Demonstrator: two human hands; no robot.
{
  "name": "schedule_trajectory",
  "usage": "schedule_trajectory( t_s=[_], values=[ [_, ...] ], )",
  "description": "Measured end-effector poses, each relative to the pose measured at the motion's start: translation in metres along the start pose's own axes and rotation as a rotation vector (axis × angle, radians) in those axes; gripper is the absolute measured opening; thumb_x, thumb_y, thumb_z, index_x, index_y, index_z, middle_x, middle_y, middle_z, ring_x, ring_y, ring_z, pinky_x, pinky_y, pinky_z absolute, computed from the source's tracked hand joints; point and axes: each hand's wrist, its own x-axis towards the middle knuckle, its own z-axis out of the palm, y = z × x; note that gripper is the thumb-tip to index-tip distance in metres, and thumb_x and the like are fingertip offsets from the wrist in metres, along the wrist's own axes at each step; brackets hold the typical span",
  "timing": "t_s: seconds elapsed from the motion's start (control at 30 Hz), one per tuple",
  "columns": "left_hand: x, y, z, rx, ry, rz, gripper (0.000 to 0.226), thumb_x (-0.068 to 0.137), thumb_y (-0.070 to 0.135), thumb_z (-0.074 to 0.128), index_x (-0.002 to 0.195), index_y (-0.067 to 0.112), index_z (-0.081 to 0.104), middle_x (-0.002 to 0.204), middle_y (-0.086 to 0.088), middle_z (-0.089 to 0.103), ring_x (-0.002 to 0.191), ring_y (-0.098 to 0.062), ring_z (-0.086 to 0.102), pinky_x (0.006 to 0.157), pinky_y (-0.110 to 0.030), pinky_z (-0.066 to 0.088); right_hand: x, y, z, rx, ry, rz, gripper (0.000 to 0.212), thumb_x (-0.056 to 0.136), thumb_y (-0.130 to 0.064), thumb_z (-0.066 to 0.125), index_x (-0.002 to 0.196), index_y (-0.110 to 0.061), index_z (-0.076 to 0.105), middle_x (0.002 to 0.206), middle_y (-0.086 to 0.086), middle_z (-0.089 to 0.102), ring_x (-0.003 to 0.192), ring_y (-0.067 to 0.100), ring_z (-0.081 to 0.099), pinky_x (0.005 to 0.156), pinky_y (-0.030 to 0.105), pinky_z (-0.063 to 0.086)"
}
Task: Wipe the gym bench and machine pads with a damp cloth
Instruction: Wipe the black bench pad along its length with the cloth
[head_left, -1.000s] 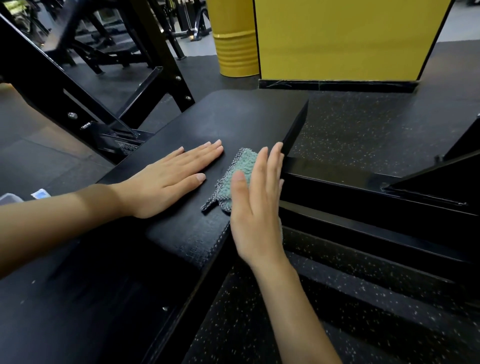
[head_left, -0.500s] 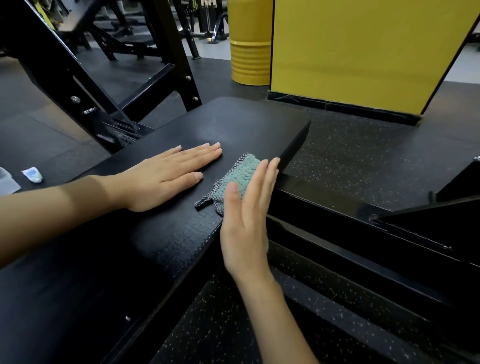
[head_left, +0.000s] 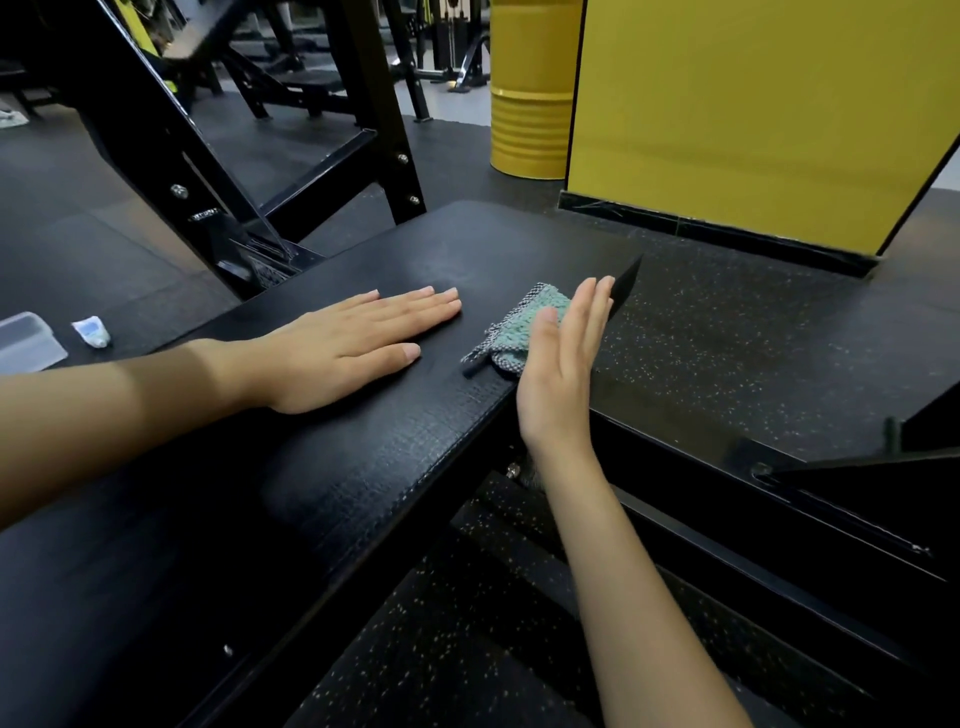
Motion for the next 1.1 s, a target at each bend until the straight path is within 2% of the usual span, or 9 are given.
schedule_trajectory(
  t_s=[0.2, 0.33, 0.5, 0.6, 0.73, 0.9, 1.1],
  values=[
    [0.012, -0.001, -0.001, -0.005, 0.003, -0.012, 0.064, 0.091, 0.061, 0.009, 0.152, 0.043, 0.007, 0.16, 0.031, 0.002, 0.145, 0.014, -0.005, 0.12, -0.024, -0.004, 0.009, 0.003, -0.003, -0.044, -0.028, -0.002, 0.059, 0.108, -0.028, 0.027, 0.156, -0.009, -0.001, 0.164, -0.002, -0.014, 0.149, 0.009, -0.016, 0.113, 0.013, -0.012],
    [0.014, -0.001, 0.0, -0.018, 0.026, -0.02, 0.062, 0.092, 0.061, 0.01, 0.152, 0.043, 0.009, 0.16, 0.031, 0.004, 0.145, 0.013, -0.004, 0.122, -0.026, -0.003, -0.001, 0.001, -0.005, -0.117, -0.076, -0.038, 0.072, 0.098, -0.042, 0.025, 0.157, -0.009, 0.0, 0.164, -0.004, -0.015, 0.148, 0.007, -0.018, 0.108, 0.006, -0.015],
    [0.015, 0.003, 0.001, 0.008, 0.032, -0.049, 0.063, 0.092, 0.06, 0.009, 0.153, 0.043, 0.009, 0.16, 0.029, 0.003, 0.145, 0.013, -0.006, 0.123, -0.03, -0.002, -0.006, -0.001, -0.013, -0.206, -0.175, -0.041, 0.075, 0.093, -0.046, 0.022, 0.157, -0.011, 0.001, 0.164, -0.005, -0.016, 0.147, 0.007, -0.022, 0.108, 0.008, -0.015],
    [0.016, 0.004, 0.002, 0.024, 0.038, -0.046, 0.063, 0.093, 0.06, 0.009, 0.153, 0.043, 0.007, 0.16, 0.029, 0.001, 0.145, 0.013, -0.007, 0.123, -0.03, -0.002, -0.007, -0.004, -0.017, -0.265, -0.206, -0.039, 0.075, 0.093, -0.046, 0.021, 0.157, -0.01, 0.003, 0.165, -0.004, -0.013, 0.148, 0.009, -0.022, 0.112, 0.016, -0.012],
    [0.016, 0.002, 0.001, 0.021, 0.036, -0.043, 0.065, 0.092, 0.061, 0.009, 0.154, 0.042, 0.007, 0.161, 0.029, 0.001, 0.145, 0.013, -0.008, 0.123, -0.029, -0.002, -0.006, -0.008, -0.018, -0.303, -0.233, -0.007, 0.065, 0.104, -0.037, 0.029, 0.157, -0.009, 0.003, 0.165, -0.004, -0.01, 0.148, 0.009, -0.022, 0.111, 0.017, -0.01],
    [0.015, -0.001, 0.001, 0.016, 0.046, -0.037, 0.065, 0.093, 0.061, 0.011, 0.154, 0.042, 0.008, 0.161, 0.028, 0.003, 0.146, 0.012, -0.007, 0.123, -0.029, -0.002, -0.009, -0.012, -0.013, -0.312, -0.212, -0.005, 0.078, 0.09, -0.047, 0.021, 0.157, -0.009, 0.004, 0.165, -0.004, -0.008, 0.148, 0.01, -0.021, 0.109, 0.014, -0.011],
    [0.016, -0.003, 0.002, 0.002, 0.059, -0.03, 0.063, 0.091, 0.064, 0.011, 0.151, 0.046, 0.007, 0.161, 0.028, 0.005, 0.145, 0.012, -0.006, 0.123, -0.028, -0.001, -0.01, -0.007, -0.011, -0.211, -0.153, 0.006, 0.069, 0.098, -0.045, 0.022, 0.157, -0.014, 0.003, 0.164, -0.013, -0.009, 0.144, -0.001, -0.022, 0.114, 0.016, -0.01]
  ],
)
